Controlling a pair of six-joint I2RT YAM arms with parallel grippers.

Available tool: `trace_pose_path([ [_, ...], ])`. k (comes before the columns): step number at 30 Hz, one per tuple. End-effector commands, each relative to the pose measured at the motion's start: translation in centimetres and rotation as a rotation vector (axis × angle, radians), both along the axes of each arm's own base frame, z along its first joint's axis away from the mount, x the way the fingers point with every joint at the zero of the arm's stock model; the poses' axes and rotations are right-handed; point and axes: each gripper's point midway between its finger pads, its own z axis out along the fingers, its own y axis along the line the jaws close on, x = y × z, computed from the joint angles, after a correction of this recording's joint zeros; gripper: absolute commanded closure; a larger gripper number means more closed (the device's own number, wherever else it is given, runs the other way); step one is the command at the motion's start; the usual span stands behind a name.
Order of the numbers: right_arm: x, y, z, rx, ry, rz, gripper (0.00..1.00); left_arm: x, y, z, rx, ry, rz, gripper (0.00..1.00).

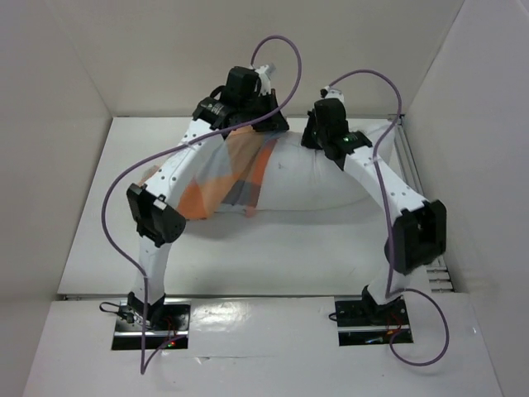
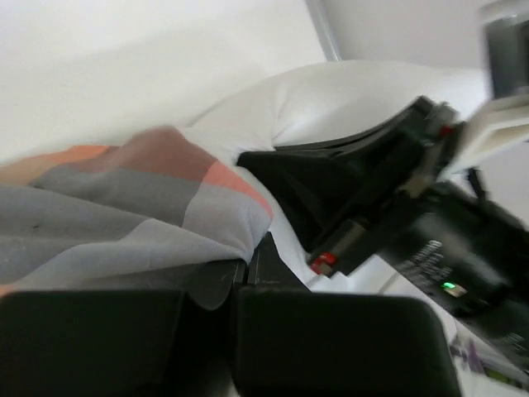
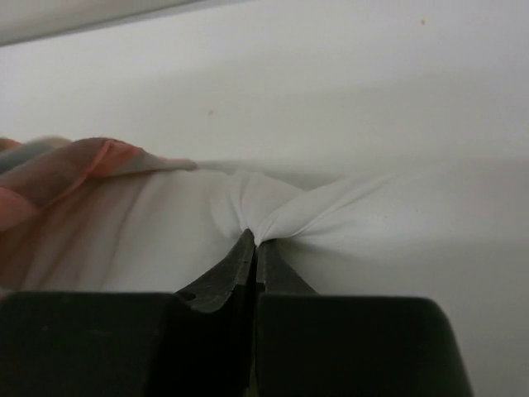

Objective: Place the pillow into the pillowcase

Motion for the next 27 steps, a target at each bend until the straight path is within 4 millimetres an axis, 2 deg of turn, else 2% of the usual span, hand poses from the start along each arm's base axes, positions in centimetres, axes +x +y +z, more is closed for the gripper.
trace_pose_path([
  [1, 5.1, 2.6, 1.5, 0.081, -0.079, 0.044, 1.00, 6.2, -0.2, -0.4, -0.121, -0.098, 0.049, 1.00],
  [2, 6.5, 2.7, 2.5, 0.078, -0.100, 0.024, 1.00, 7.3, 0.4, -1.5, -0.122, -0.086, 0.070, 1.00],
  [3, 7.5, 2.7, 1.7, 0.050, -0.097, 0.014, 1.00, 8.2, 1.1, -2.5, -0.117, -0.079, 0.087, 1.00],
  [4, 8.8, 2.6, -0.8, 0.006, -0.067, -0.001, 0.98, 9.4, 2.3, -3.5, -0.124, -0.065, 0.120, 0.90],
  [5, 9.6, 2.9, 0.2, 0.003, -0.083, 0.002, 0.89, 9.4, 2.4, -3.9, -0.137, -0.056, 0.097, 0.77],
  [6, 9.8, 2.6, -0.3, -0.016, -0.065, -0.017, 0.78, 9.8, 2.9, -4.7, -0.134, -0.050, 0.106, 0.51],
  [7, 10.0, 2.4, 0.1, -0.032, -0.078, -0.018, 0.41, 9.9, 3.6, -4.7, -0.118, -0.070, 0.106, 0.37],
  [8, 10.1, 2.1, 0.7, -0.032, -0.100, -0.033, 0.26, 9.8, 4.2, -3.6, -0.107, -0.101, 0.123, 0.25],
  [9, 10.1, 1.4, 3.3, -0.015, -0.163, -0.042, 0.17, 9.8, 4.6, -2.8, -0.095, -0.130, 0.136, 0.15],
  [10, 10.0, 1.1, 4.1, -0.015, -0.178, -0.055, 0.10, 9.8, 5.0, -2.6, -0.080, -0.147, 0.148, 0.04],
  [11, 10.2, 0.1, 5.5, -0.022, -0.208, -0.084, 0.00, 10.0, 5.6, -1.9, -0.060, -0.179, 0.170, 0.01],
  [13, 9.6, -0.8, 7.5, -0.038, -0.230, -0.109, 0.00, 9.5, 6.2, 0.4, -0.064, -0.226, 0.189, 0.01],
  [15, 9.0, -1.8, 8.9, -0.054, -0.253, -0.142, 0.00, 9.6, 7.5, 0.9, -0.046, -0.243, 0.225, 0.01],
  [16, 8.3, -2.3, 10.3, -0.057, -0.278, -0.150, 0.00, 9.4, 8.6, 2.5, -0.044, -0.279, 0.249, 0.01],
  [17, 7.9, -2.8, 10.8, -0.062, -0.287, -0.170, 0.00, 9.4, 9.2, 2.6, -0.032, -0.282, 0.279, 0.01],
  [20, 6.2, -4.3, 11.9, -0.087, -0.290, -0.208, 0.00, 9.5, 12.7, 4.9, -0.026, -0.324, 0.372, 0.00],
  [22, 5.4, -4.8, 11.5, -0.099, -0.273, -0.215, 0.00, 9.7, 14.8, 5.7, -0.015, -0.341, 0.435, 0.01],
  [24, 4.0, -5.3, 12.3, -0.095, -0.281, -0.216, 0.00, 9.6, 17.1, 7.0, -0.008, -0.367, 0.479, 0.01],
  [26, 2.9, -5.8, 11.7, -0.105, -0.268, -0.223, 0.00, 9.3, 19.0, 7.5, 0.003, -0.370, 0.524, 0.01],
  [27, 2.6, -6.1, 11.4, -0.112, -0.262, -0.231, 0.00, 9.1, 19.7, 7.1, 0.027, -0.369, 0.551, 0.01],
])
